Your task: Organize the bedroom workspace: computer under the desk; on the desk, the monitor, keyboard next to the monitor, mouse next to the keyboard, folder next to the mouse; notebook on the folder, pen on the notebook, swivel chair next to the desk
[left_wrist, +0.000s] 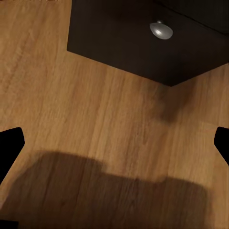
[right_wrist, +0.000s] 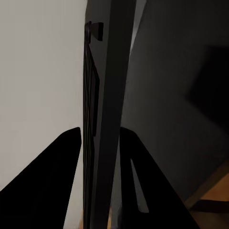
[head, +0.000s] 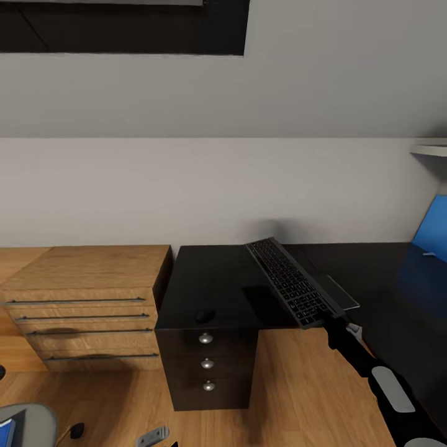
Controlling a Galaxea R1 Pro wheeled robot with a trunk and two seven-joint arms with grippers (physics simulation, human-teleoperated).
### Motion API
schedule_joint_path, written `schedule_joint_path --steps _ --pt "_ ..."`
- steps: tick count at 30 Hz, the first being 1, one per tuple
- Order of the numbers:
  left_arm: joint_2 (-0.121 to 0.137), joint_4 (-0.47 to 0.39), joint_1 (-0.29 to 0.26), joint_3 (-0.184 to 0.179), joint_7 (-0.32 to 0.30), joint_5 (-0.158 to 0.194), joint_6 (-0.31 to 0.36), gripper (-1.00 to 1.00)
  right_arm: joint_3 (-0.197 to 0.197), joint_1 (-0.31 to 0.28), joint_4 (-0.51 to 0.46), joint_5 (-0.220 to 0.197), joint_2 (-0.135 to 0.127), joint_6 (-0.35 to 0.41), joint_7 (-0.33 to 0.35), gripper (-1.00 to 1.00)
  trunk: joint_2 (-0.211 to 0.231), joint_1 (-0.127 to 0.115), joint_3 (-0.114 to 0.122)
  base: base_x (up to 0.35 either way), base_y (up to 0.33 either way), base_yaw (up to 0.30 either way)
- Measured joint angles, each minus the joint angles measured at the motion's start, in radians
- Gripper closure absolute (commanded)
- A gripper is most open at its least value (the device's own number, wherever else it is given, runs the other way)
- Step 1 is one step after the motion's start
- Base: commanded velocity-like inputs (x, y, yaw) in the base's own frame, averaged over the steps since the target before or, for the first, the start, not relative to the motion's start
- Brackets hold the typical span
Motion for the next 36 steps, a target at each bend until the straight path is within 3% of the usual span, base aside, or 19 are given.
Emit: schedule_joint_path --steps 9,17,36 --pt "0.000 0.000 0.000 0.000 0.000 0.000 0.000 -1.00 0.000 0.002 0.003 0.000 0.002 -0.004 0.027 1.00 0.063 -0.035 0.029 0.000 0.000 0.000" --pt "0.000 0.000 0.000 0.000 0.000 0.000 0.000 -1.00 0.000 0.003 0.003 0.001 0.004 -0.004 0.029 1.00 0.063 -0.035 0.030 0.000 0.000 -0.015" --pt "0.000 0.000 0.000 0.001 0.001 0.001 -0.001 -1.00 0.000 0.003 0.005 0.004 0.004 -0.005 0.035 1.00 0.063 -0.035 0.030 0.000 0.000 -0.272"
